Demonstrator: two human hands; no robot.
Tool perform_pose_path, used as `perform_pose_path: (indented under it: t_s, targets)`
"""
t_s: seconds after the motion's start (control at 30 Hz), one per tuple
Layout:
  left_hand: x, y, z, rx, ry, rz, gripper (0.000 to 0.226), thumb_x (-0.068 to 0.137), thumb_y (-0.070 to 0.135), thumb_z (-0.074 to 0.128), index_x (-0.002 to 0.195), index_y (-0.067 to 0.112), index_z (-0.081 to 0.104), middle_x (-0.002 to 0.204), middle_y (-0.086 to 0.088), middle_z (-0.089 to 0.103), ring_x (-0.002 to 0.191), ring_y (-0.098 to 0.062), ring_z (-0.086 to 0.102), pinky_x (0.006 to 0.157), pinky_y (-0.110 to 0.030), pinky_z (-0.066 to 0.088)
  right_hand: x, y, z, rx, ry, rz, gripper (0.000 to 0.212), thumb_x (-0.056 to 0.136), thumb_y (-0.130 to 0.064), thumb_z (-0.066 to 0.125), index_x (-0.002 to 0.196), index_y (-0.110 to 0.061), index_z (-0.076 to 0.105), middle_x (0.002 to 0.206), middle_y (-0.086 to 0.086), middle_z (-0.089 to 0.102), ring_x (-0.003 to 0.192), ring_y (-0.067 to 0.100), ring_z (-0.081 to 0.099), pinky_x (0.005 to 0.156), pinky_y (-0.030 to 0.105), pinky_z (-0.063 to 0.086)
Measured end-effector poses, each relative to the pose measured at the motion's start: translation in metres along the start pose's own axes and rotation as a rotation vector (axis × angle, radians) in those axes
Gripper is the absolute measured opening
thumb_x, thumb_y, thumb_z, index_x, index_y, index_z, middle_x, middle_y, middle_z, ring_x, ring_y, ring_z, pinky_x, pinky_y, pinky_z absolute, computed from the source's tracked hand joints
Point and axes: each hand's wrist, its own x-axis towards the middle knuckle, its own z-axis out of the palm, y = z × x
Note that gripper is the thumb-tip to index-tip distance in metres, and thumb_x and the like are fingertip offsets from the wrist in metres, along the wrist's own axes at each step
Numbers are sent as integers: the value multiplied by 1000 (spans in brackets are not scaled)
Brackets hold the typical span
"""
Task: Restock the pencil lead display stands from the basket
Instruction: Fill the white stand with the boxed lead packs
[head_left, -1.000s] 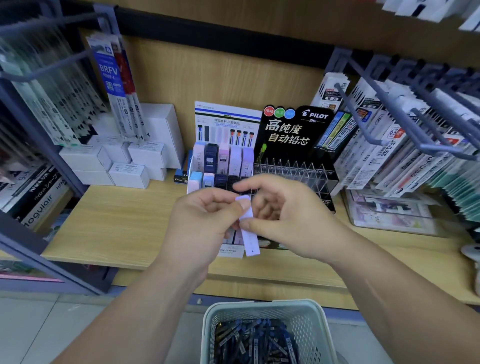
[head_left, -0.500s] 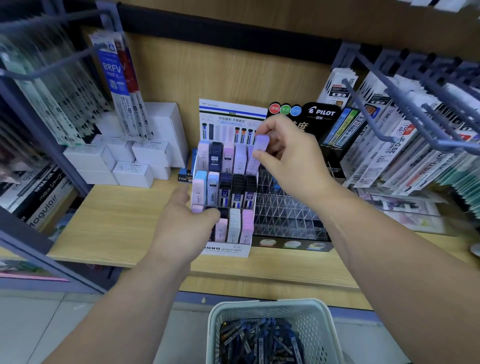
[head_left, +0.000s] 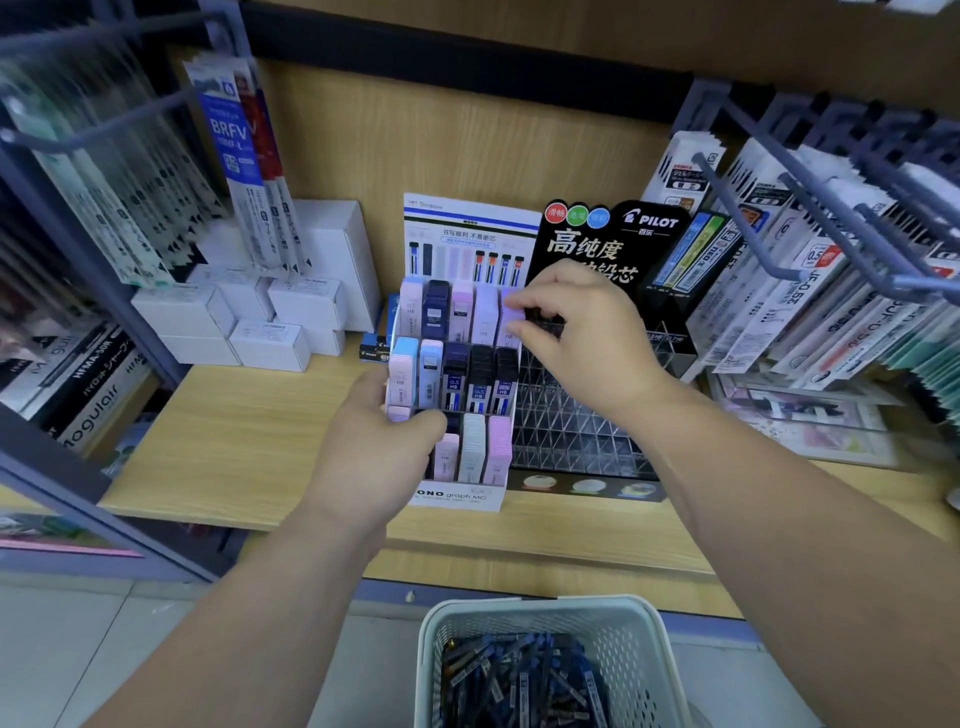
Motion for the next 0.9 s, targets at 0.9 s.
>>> perform_pose_path:
  t_s: [0.9]
  targets:
    - [-97, -201, -58, 477, -361, -544, 29, 90, 39, 69, 118, 37, 62, 108, 7, 68, 97, -30, 66, 87, -48, 54, -351, 57, 116, 175, -948, 1337, 60, 93, -54, 66, 131, -8, 59, 106, 10, 65, 96, 28, 63, 70, 37, 46]
